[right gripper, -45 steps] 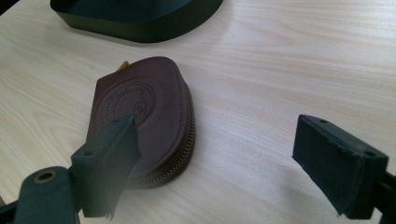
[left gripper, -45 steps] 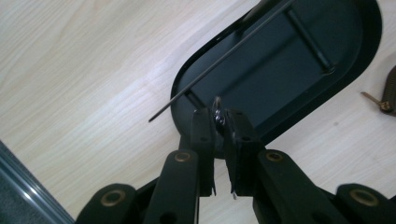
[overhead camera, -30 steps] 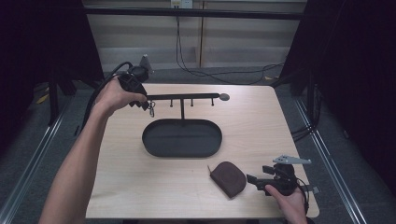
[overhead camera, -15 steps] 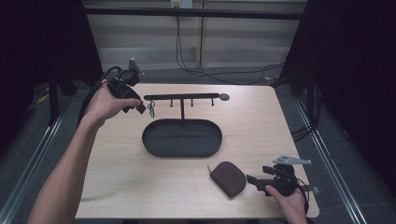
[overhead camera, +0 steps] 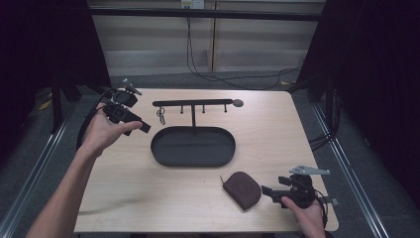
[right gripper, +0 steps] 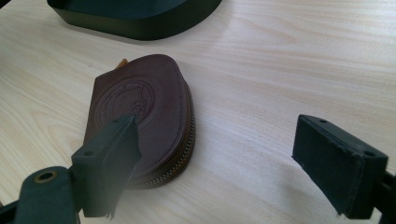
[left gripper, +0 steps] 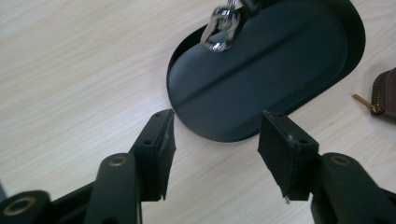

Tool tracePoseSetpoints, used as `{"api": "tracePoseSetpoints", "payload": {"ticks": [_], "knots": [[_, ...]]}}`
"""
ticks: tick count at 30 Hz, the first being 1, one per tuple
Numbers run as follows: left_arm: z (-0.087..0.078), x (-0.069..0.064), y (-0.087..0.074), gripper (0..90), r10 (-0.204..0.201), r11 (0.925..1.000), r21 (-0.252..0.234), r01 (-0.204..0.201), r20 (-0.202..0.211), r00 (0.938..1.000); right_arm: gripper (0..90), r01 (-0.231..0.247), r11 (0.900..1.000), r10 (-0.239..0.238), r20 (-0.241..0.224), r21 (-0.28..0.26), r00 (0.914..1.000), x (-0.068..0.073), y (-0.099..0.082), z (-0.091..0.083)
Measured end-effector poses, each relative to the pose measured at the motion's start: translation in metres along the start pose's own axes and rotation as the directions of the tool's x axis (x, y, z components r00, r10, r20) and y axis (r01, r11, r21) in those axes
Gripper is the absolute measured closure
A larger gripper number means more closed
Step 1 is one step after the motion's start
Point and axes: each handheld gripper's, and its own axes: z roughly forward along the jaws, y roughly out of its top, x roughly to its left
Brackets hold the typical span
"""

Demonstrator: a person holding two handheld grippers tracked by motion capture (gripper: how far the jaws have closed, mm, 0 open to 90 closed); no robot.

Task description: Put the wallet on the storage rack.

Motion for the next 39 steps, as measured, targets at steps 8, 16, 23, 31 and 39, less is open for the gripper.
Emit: {"api": "tracePoseSetpoints", "payload": {"ticks": [8,16,23,31,39], "knots": [[0.007,0.002,-0.024,38.2,-0.024,0.9975,-0.067,0.025,0.009,0.9997,14.2,0.004,1.0000,-0.004,0.002,-0.001,1.0000,0.000,0.000,0.000],[0.002,0.003,-0.055,25.5,-0.048,0.9851,-0.164,0.051,0.027,0.9985,14.3,0.009,1.0000,-0.009,0.011,0.004,0.9999,0.001,0.000,0.001],[0.002,-0.001,-0.079,17.0,-0.012,0.9644,-0.262,0.038,0.103,0.9946,14.3,0.015,0.9999,-0.015,0.008,0.007,0.9999,0.001,0.000,0.001],[0.013,-0.014,-0.117,18.0,-0.020,0.9558,-0.292,0.034,0.050,0.9985,14.4,0.028,0.9996,-0.028,-0.001,0.001,0.9996,0.002,0.000,0.000],[0.013,-0.038,-0.151,16.5,0.014,0.9313,-0.363,-0.027,-0.038,0.9992,18.9,0.018,0.9998,-0.018,-0.034,-0.006,0.9992,0.002,0.000,-0.002]]}}
